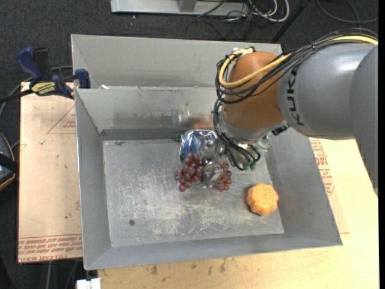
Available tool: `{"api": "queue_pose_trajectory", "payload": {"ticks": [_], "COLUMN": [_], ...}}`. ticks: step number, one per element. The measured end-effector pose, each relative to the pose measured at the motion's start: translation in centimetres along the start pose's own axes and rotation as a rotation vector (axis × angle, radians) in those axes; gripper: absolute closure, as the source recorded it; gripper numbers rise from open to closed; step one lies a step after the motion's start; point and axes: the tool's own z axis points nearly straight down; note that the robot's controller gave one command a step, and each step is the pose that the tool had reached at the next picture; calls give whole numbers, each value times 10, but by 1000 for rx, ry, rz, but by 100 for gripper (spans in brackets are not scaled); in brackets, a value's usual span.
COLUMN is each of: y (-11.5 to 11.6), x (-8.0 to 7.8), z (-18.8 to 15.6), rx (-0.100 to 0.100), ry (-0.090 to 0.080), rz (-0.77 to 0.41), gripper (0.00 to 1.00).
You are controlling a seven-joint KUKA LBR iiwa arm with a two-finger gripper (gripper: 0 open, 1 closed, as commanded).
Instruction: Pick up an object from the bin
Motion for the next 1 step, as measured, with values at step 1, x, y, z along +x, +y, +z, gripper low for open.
{"api": "queue_pose_trajectory", "payload": {"ticks": [1], "y": [0], "x": [0], "z": [-17], "rx": [0], "ry": [-1], "rz": [0], "gripper": [100]}}
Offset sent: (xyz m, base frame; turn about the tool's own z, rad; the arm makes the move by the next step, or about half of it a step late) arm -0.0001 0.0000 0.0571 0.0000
